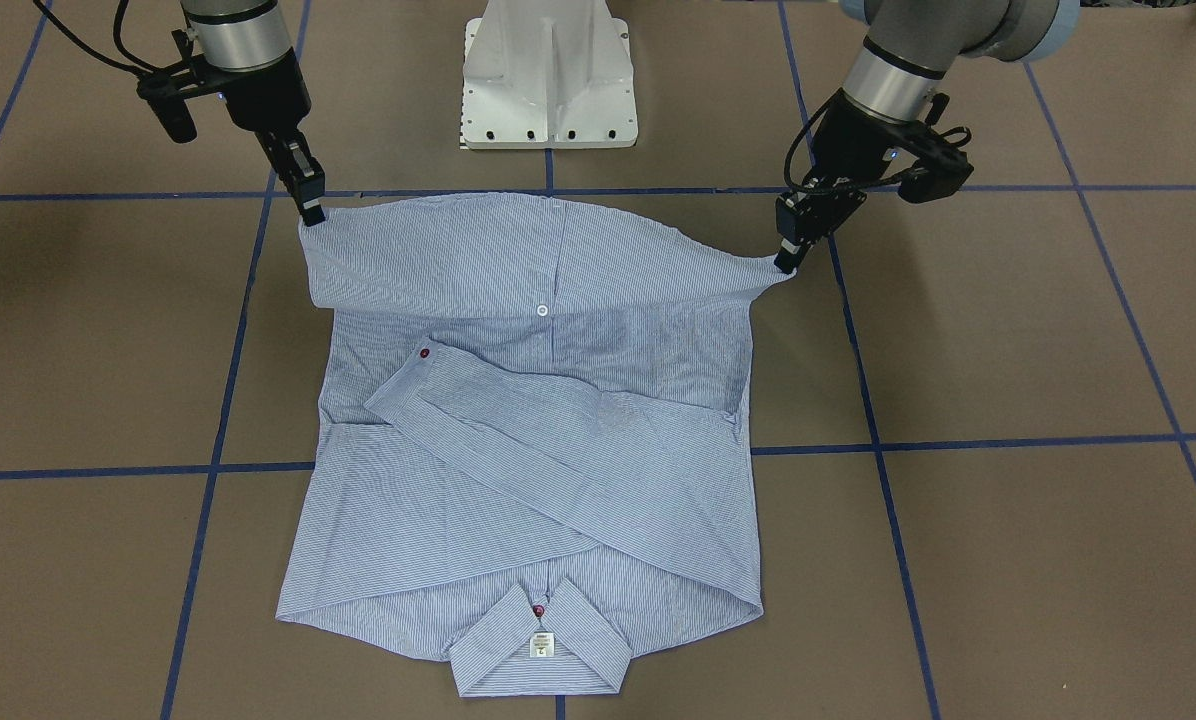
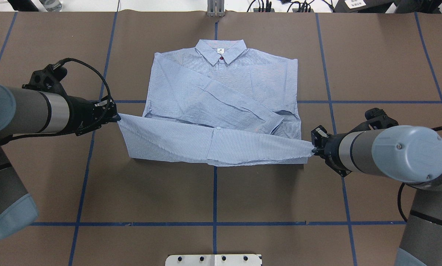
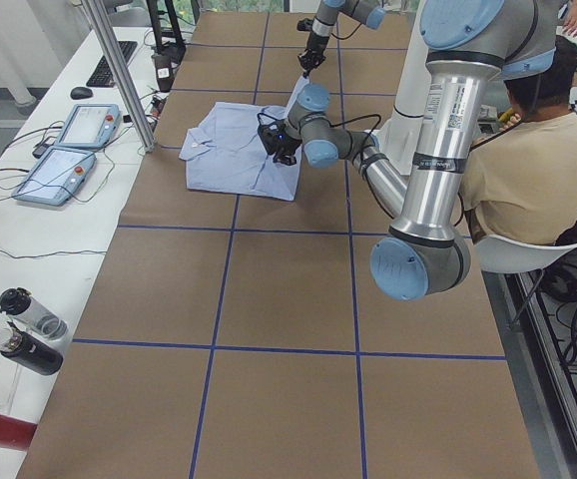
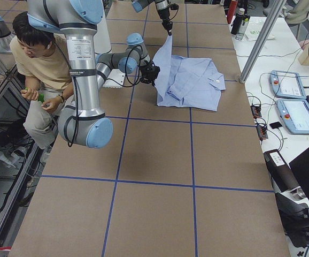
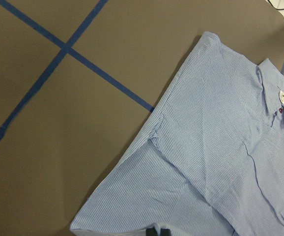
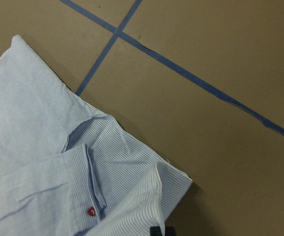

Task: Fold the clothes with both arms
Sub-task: 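Lift the hem with both grippers and fold it up toward the collar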

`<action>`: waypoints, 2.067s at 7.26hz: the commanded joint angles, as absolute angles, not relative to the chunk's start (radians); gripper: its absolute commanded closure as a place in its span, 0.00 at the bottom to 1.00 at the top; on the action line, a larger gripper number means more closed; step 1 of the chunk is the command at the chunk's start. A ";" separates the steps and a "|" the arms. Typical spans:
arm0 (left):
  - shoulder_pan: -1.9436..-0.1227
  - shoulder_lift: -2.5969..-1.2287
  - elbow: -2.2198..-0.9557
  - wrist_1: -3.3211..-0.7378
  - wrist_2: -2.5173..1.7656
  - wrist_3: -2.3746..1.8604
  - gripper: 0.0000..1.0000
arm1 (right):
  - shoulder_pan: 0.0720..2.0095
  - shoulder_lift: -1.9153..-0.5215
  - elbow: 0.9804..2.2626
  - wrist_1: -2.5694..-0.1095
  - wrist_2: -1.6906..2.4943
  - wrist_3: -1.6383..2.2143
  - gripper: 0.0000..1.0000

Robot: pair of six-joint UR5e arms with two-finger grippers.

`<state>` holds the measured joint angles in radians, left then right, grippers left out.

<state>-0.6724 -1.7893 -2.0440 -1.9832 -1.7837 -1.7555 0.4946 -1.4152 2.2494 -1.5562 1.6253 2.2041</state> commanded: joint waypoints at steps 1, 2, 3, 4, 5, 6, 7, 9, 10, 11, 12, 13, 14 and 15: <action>-0.713 -1.873 -1.920 -2.020 -1.784 -1.720 1.00 | 0.593 -1.317 2.141 -1.559 1.684 2.154 1.00; -0.738 -1.911 -1.852 -2.051 -1.784 -1.709 1.00 | 0.615 -1.287 2.103 -1.559 1.689 2.152 1.00; -0.776 -1.925 -1.806 -2.072 -1.786 -1.662 1.00 | 0.632 -1.279 2.070 -1.555 1.686 2.120 1.00; -0.791 -1.931 -1.778 -2.089 -1.786 -1.637 1.00 | 0.661 -1.247 2.028 -1.557 1.686 2.100 1.00; -0.795 -1.962 -1.738 -2.092 -1.786 -1.637 1.00 | 0.681 -1.199 1.969 -1.557 1.686 2.097 1.00; -0.795 -2.003 -1.691 -2.094 -1.786 -1.635 1.00 | 0.693 -1.169 1.930 -1.552 1.686 2.092 1.00; -0.805 -2.032 -1.643 -2.100 -1.786 -1.626 1.00 | 0.719 -1.154 1.904 -1.552 1.686 2.089 1.00; -0.819 -2.092 -1.487 -2.230 -1.784 -1.623 1.00 | 0.750 -1.102 1.820 -1.546 1.686 2.049 1.00; -0.830 -2.136 -1.420 -2.255 -1.783 -1.621 1.00 | 0.768 -1.082 1.789 -1.548 1.687 2.048 1.00; -0.839 -2.170 -1.358 -2.288 -1.781 -1.621 1.00 | 0.785 -1.050 1.746 -1.548 1.687 2.004 1.00; -0.842 -2.201 -1.301 -2.328 -1.776 -1.621 1.00 | 0.801 -1.028 1.697 -1.546 1.689 1.984 1.00; -0.842 -2.244 -1.225 -2.359 -1.773 -1.621 1.00 | 0.810 -0.997 1.648 -1.546 1.689 1.964 1.00; -0.851 -2.265 -1.188 -2.379 -1.772 -1.620 1.00 | 0.821 -0.979 1.611 -1.545 1.692 1.959 1.00; -0.864 -2.295 -1.168 -2.378 -1.770 -1.618 1.00 | 0.831 -0.970 1.585 -1.539 1.692 1.925 1.00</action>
